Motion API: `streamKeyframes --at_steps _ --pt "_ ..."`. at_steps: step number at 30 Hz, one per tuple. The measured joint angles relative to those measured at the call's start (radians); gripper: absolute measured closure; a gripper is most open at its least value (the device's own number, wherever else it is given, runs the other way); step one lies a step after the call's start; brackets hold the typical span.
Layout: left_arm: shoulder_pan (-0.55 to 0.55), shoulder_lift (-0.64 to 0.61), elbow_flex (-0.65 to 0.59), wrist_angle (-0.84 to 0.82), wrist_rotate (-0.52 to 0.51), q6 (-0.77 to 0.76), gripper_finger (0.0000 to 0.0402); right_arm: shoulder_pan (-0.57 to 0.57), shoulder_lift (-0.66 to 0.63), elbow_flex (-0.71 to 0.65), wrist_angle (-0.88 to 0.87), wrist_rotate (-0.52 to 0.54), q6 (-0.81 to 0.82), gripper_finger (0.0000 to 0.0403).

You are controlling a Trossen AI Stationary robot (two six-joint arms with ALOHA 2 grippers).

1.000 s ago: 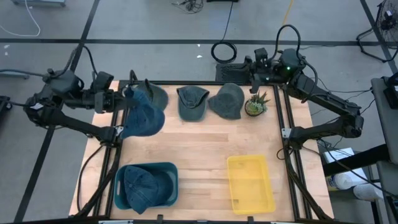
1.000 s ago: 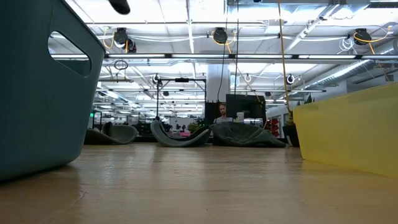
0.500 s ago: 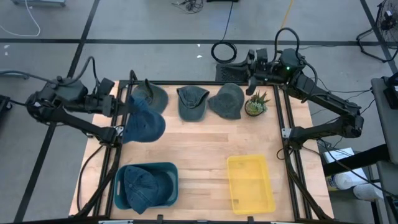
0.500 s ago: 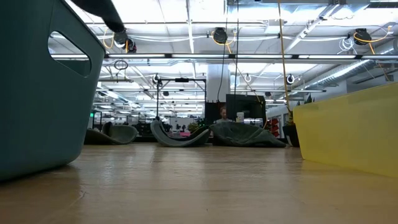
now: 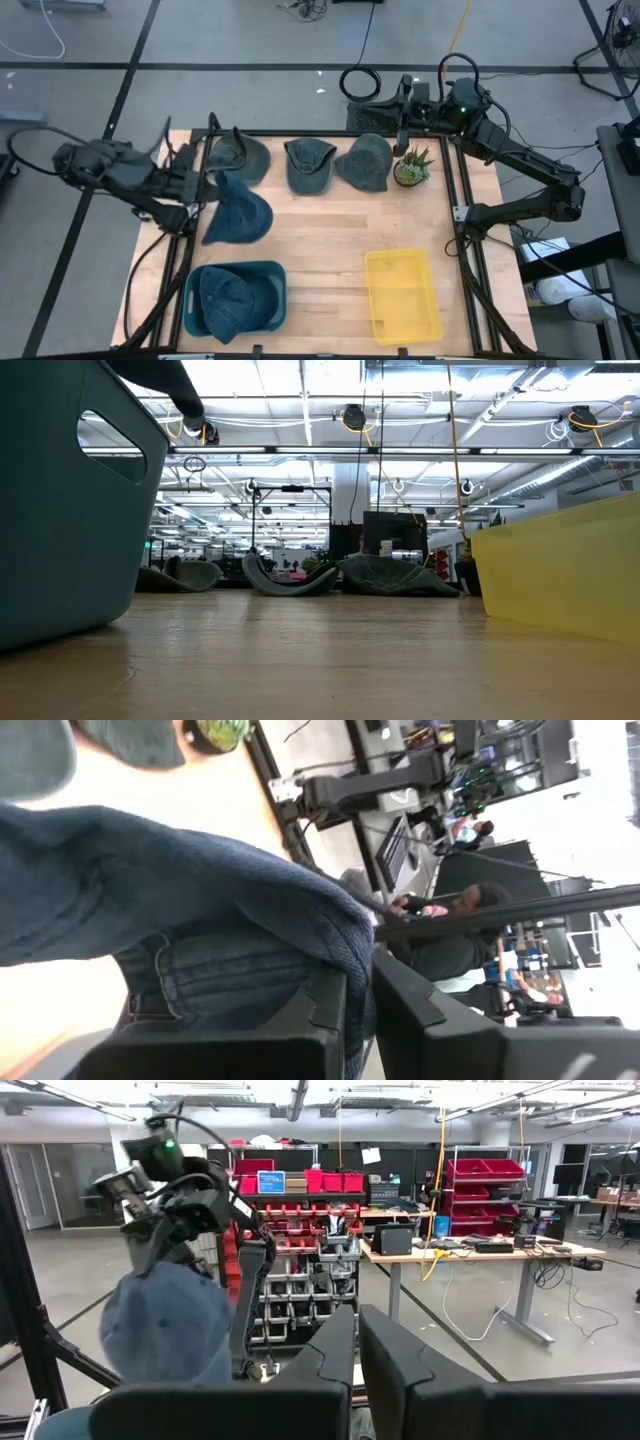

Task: Pick & Place hat
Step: Put the dark blue cap into the blue bin

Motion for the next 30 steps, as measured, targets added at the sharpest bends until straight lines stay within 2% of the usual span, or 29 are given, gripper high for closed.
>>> streamKeyframes --at_steps 12,24,30 --pt "-0.207 0.092 0.000 0.008 -0.163 -0.193 0.0373 0.000 0.000 0.000 -0.013 -0.002 0.029 0.0397" --pt "-0.494 0.225 0.000 0.020 -0.473 -0.471 0.0373 0.000 0.000 0.000 -0.084 0.000 0.028 0.0397" --pt "-0.603 0.314 0.000 0.021 -0.573 -0.651 0.0373 0.000 0.000 0.000 -0.083 0.051 0.028 0.0397"
